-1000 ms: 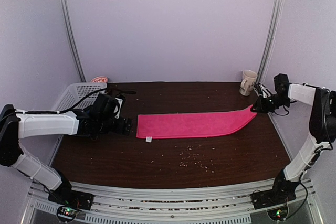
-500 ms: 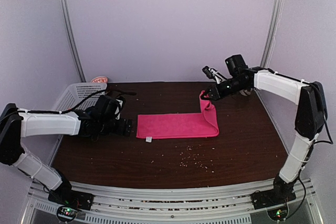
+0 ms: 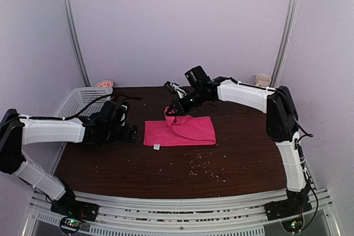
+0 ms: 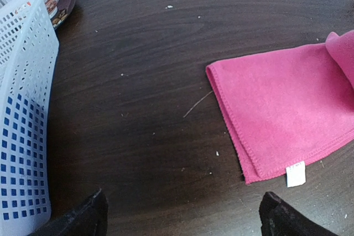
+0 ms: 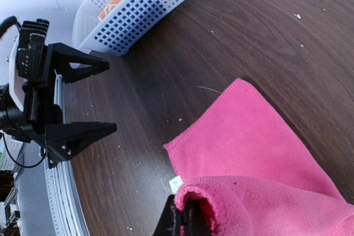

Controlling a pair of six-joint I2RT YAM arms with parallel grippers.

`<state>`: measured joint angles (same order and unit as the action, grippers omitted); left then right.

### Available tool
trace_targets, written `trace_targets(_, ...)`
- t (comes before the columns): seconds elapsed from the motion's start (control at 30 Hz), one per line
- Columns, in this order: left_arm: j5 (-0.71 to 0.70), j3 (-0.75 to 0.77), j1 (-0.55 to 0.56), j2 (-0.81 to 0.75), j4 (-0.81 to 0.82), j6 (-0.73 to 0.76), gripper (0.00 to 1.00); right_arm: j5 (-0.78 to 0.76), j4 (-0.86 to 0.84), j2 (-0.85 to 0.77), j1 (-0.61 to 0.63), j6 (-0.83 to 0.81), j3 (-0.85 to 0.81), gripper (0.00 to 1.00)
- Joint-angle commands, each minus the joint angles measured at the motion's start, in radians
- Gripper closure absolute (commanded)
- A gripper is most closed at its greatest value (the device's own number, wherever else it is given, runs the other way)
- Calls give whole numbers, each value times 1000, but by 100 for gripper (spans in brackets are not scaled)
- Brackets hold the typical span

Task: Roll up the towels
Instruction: Fold the towel at the center of the board.

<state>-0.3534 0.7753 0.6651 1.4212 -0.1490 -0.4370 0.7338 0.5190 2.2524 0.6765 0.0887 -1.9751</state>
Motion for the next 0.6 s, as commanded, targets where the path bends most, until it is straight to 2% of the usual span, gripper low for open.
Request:
trace_targets(0.0,-37,-17,4,-20,-11,-14,2,7,-42,52,36,55,-94,100)
trace_targets(0.57,-33,-5,2,-2,-11,-16,2,-24,-139,158,81,104,-140,100)
